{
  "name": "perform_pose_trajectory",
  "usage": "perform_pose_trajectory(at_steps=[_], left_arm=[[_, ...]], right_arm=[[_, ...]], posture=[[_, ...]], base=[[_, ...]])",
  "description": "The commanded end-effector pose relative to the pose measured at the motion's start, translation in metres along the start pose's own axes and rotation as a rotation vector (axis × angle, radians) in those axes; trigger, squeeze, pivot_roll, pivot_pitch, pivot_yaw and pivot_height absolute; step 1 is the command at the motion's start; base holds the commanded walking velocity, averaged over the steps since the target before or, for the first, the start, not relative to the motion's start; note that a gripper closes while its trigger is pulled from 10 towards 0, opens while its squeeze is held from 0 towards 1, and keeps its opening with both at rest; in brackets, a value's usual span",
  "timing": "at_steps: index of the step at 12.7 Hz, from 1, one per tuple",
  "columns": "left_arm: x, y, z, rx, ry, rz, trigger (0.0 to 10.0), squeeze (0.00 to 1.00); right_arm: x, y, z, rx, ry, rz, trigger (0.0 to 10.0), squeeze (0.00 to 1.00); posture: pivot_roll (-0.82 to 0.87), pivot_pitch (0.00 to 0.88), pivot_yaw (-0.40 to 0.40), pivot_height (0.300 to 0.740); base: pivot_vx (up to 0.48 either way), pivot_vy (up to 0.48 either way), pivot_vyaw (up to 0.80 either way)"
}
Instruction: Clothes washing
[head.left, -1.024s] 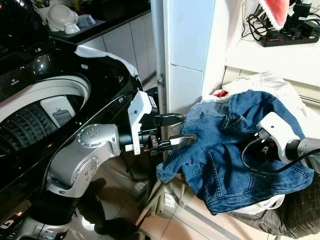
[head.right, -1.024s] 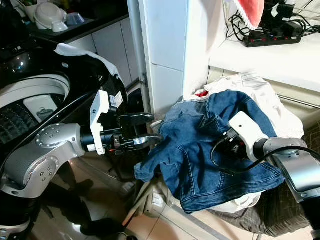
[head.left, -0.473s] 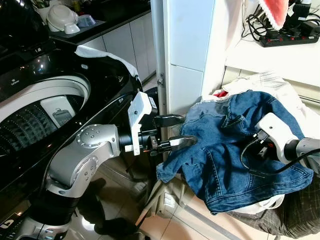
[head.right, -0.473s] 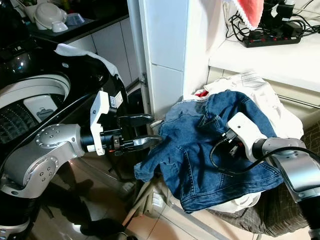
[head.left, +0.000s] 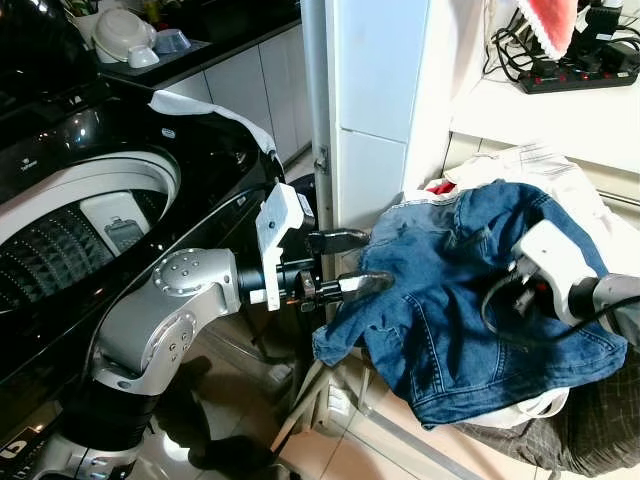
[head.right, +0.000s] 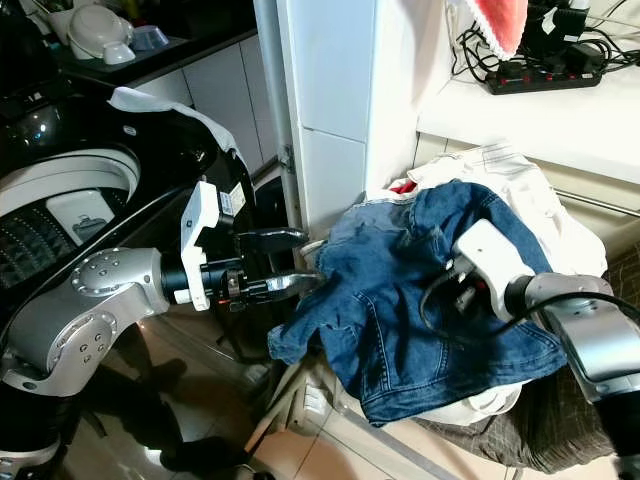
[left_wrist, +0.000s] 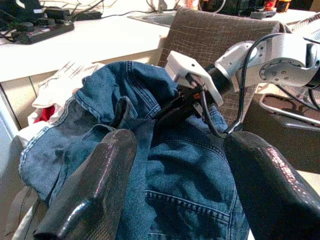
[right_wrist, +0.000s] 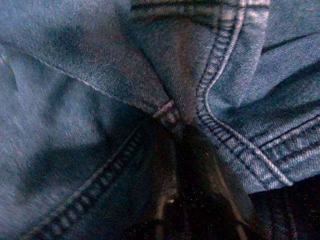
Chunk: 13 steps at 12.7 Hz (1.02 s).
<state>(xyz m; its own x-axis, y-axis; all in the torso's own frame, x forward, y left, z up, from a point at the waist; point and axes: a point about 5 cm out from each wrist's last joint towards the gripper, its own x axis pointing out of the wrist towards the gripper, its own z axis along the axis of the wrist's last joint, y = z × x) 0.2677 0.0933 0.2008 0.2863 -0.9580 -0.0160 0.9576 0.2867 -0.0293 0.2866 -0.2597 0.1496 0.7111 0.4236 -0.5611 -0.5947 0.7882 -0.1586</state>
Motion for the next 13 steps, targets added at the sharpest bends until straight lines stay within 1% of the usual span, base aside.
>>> perform_pose_trajectory(at_steps=[1,2,4,5,6,7,8,9,10,11,12,13], left_arm=[[-0.004,0.007,0.008,0.034,-0.027,0.045,10.0,0.0],[-0.004,0.011,0.012,0.046,-0.058,0.076,10.0,0.0],[-0.003,0.02,0.029,0.091,-0.155,0.151,10.0,0.0],[-0.001,0.022,0.037,0.104,-0.2,0.177,10.0,0.0],[-0.001,0.023,0.04,0.107,-0.217,0.182,10.0,0.0],[0.002,0.026,0.052,0.118,-0.287,0.215,10.0,0.0],[0.003,0.028,0.058,0.117,-0.329,0.235,10.0,0.0],[0.007,0.032,0.073,0.105,-0.412,0.249,10.0,1.0],[0.012,0.032,0.08,0.109,-0.43,0.234,10.0,1.0],[0.015,0.031,0.081,0.11,-0.434,0.221,10.0,1.0],[0.023,0.028,0.078,0.101,-0.411,0.196,10.0,1.0],[0.026,0.026,0.075,0.088,-0.397,0.183,10.0,1.0]], right_arm=[[-0.006,-0.005,0.024,0.035,-0.114,0.003,0.0,0.0],[-0.01,-0.005,0.035,0.065,-0.177,0.017,0.0,0.0],[-0.025,-0.004,0.072,0.123,-0.376,0.098,0.0,0.0],[-0.032,-0.003,0.085,0.133,-0.446,0.135,0.0,0.0],[-0.035,-0.003,0.09,0.134,-0.469,0.148,0.0,0.0],[-0.042,0.0,0.105,0.152,-0.55,0.186,0.0,0.0],[-0.045,0.002,0.111,0.164,-0.584,0.206,0.0,0.0],[-0.052,0.008,0.125,0.173,-0.658,0.267,0.0,0.0],[-0.057,0.014,0.137,0.183,-0.723,0.327,0.0,0.0],[-0.06,0.016,0.142,0.191,-0.757,0.357,0.0,0.0],[-0.065,0.018,0.152,0.216,-0.817,0.382,0.0,0.0],[-0.067,0.019,0.156,0.226,-0.841,0.398,0.0,0.0]], posture=[[-0.03,0.0,0.101,0.74],[-0.03,0.0,0.101,0.74],[-0.03,0.0,0.101,0.74],[-0.03,0.0,0.099,0.74],[-0.03,0.0,0.099,0.74],[-0.03,0.0,0.097,0.74],[-0.03,0.0,0.097,0.74],[-0.04,0.0,0.093,0.74],[-0.03,0.0,0.092,0.74],[-0.03,0.0,0.092,0.74],[-0.03,0.0,0.092,0.74],[-0.03,0.0,0.092,0.74]], base=[[0.0,0.0,0.0],[0.0,0.0,0.0],[0.0,0.0,0.0],[0.0,0.0,0.0],[0.0,0.0,0.0],[0.0,0.0,0.0],[0.0,0.0,0.0],[0.0,0.0,0.0],[0.0,0.0,0.0],[0.0,0.0,0.0],[0.0,0.0,0.0],[0.0,0.0,0.0]])
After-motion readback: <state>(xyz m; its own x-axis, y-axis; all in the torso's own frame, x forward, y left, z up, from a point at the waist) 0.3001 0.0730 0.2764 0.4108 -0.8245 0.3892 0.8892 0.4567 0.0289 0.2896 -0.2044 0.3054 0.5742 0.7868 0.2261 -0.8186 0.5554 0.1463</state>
